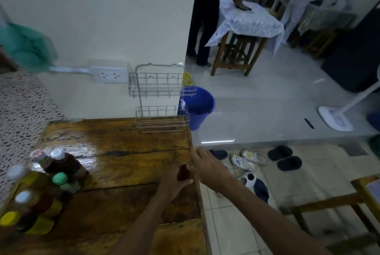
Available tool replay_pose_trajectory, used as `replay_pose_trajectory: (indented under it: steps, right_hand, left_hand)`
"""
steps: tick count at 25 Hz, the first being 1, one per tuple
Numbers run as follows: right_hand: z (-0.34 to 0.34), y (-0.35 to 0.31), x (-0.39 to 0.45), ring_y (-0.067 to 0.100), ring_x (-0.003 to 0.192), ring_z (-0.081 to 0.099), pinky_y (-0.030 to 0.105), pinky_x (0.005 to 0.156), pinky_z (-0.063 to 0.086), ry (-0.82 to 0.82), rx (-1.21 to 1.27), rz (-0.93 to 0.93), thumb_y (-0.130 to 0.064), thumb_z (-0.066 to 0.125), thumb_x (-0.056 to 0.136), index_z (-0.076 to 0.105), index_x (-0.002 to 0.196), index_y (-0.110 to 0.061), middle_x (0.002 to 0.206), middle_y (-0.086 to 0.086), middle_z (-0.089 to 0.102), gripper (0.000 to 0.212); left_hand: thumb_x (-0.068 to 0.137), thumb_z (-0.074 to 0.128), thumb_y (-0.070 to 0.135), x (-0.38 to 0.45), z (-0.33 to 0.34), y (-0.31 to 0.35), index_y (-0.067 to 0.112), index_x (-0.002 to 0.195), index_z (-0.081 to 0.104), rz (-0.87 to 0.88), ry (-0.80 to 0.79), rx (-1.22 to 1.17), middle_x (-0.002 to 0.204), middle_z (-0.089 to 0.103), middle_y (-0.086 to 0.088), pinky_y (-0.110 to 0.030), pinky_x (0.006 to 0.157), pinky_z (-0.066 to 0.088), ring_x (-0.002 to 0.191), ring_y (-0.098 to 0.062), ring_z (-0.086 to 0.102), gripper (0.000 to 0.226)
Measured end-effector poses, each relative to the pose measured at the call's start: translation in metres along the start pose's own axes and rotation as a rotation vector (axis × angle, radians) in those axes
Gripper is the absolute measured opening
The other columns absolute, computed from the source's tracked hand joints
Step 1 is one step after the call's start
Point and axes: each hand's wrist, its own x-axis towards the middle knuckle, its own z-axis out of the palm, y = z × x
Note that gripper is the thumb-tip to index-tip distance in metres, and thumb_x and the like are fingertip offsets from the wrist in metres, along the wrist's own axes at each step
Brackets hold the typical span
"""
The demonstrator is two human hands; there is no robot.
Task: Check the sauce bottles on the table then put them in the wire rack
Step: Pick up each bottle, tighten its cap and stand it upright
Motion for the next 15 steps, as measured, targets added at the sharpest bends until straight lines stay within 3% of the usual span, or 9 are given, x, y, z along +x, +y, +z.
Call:
replay_pose_trajectory:
  steps: [2, 4, 7, 10, 15]
  right_hand:
    - [-0.027, 0.0, -0.007, 0.005, 0.105, 0.047, 0.016, 0.083, 0.044, 0.071, 0.158, -0.003, -0.035, 0.053, 0.1, 0.048, 0.126, -0.024, 0.12, -0.013, 0.042, 0.028]
    - [-0.052, -0.006, -0.011, -0.002, 0.089, 0.045, 0.009, 0.073, 0.037, 0.113, 0.188, -0.091, -0.04, 0.055, 0.1, 0.05, 0.121, -0.025, 0.11, -0.017, 0.041, 0.027]
    - [-0.071, -0.016, -0.005, 0.005, 0.077, 0.047, 0.018, 0.065, 0.042, 0.121, 0.14, -0.265, -0.041, 0.054, 0.099, 0.055, 0.109, -0.022, 0.099, -0.009, 0.049, 0.021]
    - [-0.069, -0.016, 0.01, 0.009, 0.067, 0.047, 0.025, 0.055, 0.041, 0.221, -0.043, -0.4, -0.033, 0.05, 0.099, 0.057, 0.087, -0.021, 0.081, -0.005, 0.056, 0.018]
    - [-0.029, -0.049, 0.034, 0.015, 0.055, 0.05, 0.036, 0.052, 0.045, 0.193, 0.056, -0.305, -0.039, 0.037, 0.102, 0.048, 0.076, -0.025, 0.066, -0.003, 0.059, 0.032]
  left_hand:
    - [0.078, 0.087, 0.042, -0.022, -0.01, 0.009, 0.045, 0.126, 0.05, 0.009, 0.004, -0.087, 0.123, 0.051, 0.032, -0.009, 0.09, 0.045, 0.112, 0.01, 0.053, 0.06]
    - [0.074, 0.091, 0.038, -0.039, -0.017, 0.023, 0.041, 0.126, 0.054, 0.02, -0.005, -0.189, 0.123, 0.059, 0.024, -0.014, 0.09, 0.052, 0.112, 0.002, 0.06, 0.064]
    - [0.076, 0.091, 0.027, -0.055, -0.027, 0.036, 0.031, 0.121, 0.062, -0.027, -0.057, -0.341, 0.108, 0.072, 0.008, -0.028, 0.084, 0.059, 0.098, -0.009, 0.07, 0.053]
    - [0.075, 0.088, 0.022, -0.079, -0.05, 0.04, 0.031, 0.116, 0.067, -0.128, -0.155, -0.405, 0.094, 0.072, 0.009, -0.028, 0.07, 0.056, 0.082, -0.008, 0.069, 0.047]
    - [0.071, 0.087, 0.02, -0.126, -0.081, 0.016, 0.032, 0.097, 0.067, -0.256, -0.128, -0.369, 0.081, 0.069, 0.012, -0.026, 0.068, 0.054, 0.075, -0.008, 0.067, 0.035]
